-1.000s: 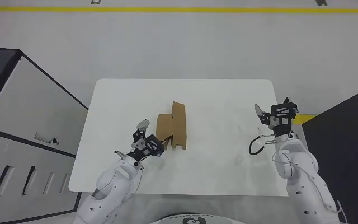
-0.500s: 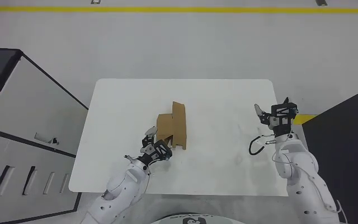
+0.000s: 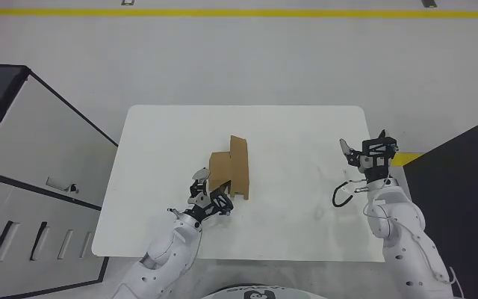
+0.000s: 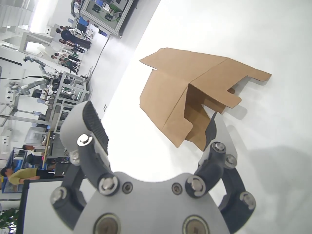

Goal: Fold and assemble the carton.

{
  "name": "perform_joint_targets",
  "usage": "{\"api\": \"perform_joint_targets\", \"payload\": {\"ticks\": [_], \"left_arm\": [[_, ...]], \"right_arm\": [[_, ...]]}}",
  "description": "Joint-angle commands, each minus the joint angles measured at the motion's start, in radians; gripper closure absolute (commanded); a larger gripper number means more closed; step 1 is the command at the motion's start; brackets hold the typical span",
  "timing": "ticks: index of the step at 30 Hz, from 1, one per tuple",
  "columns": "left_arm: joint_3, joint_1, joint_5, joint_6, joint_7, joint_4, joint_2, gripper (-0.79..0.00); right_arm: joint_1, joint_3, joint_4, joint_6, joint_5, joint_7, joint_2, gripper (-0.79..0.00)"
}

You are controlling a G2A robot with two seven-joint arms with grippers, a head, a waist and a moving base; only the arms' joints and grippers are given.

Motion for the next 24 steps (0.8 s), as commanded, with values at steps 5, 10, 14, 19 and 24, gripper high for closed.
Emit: {"api": "perform_joint_targets", "payload": {"ticks": [5,10,14,19,24], "left_arm": [[0.009,-0.006,0.027,0.000,0.003,0.017,-0.001,-0.785],[0.029,-0.023,0.071,0.048,-0.028,0.043,-0.008,-0.785],[0.045,-0.041,0.090,0.051,-0.043,0.063,-0.013,-0.785],[0.058,-0.062,0.088,0.053,-0.056,0.092,-0.020,-0.699],[0.065,-0.082,0.085,0.057,-0.064,0.109,-0.026,-0.579]], "right_arm": [[0.000,0.000,0.000,0.000,0.000,0.000,0.000,-0.785],[0.000,0.000,0.000,0.000,0.000,0.000,0.000,-0.785],[0.000,0.000,0.000,0.000,0.000,0.000,0.000,-0.785],[0.000,0.000,0.000,0.000,0.000,0.000,0.000,-0.785],[0.000,0.000,0.000,0.000,0.000,0.000,0.000,-0.785]]}}
